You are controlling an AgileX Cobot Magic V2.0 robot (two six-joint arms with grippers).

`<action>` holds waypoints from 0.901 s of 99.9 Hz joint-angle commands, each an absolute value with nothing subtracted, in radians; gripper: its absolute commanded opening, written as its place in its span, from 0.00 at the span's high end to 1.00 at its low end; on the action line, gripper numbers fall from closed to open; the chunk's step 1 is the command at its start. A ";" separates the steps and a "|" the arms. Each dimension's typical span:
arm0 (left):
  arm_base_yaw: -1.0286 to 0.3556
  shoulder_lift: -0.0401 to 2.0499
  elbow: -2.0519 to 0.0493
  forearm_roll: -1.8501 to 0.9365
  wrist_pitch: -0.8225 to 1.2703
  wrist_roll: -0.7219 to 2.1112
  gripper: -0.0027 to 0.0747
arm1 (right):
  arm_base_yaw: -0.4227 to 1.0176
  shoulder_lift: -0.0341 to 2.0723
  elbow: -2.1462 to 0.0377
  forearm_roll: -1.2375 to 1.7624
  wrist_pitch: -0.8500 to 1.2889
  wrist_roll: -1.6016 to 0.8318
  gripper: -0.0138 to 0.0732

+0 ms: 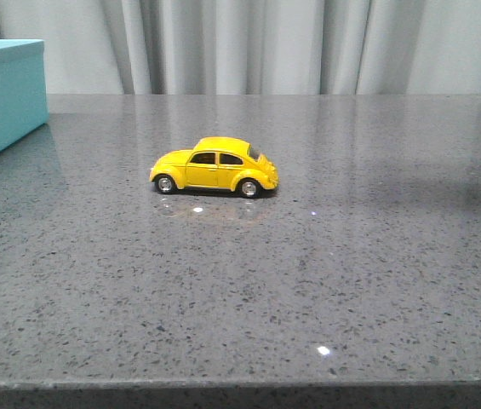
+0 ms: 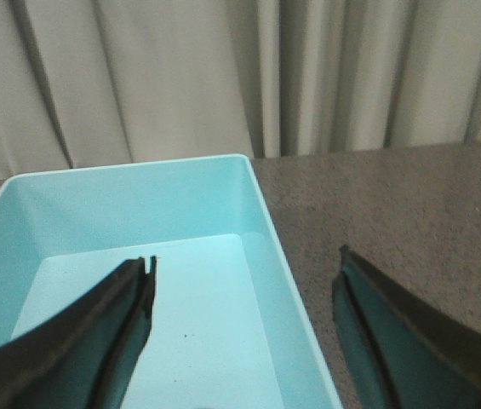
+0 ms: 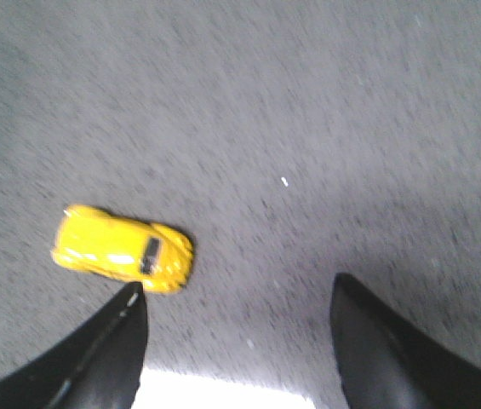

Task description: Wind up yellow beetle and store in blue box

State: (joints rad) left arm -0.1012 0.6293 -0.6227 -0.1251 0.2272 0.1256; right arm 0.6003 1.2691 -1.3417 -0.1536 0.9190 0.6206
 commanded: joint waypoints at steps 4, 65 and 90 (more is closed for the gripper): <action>-0.188 0.734 -0.756 -0.125 0.239 0.223 0.39 | 0.633 1.161 -1.302 -0.219 0.715 0.609 0.30; -0.618 1.353 -1.286 -0.125 0.624 0.924 0.39 | 0.649 0.939 -1.172 -0.205 0.661 0.609 0.30; -0.671 1.586 -1.493 -0.125 0.830 0.981 0.39 | 0.649 0.903 -1.172 -0.205 0.662 0.609 0.30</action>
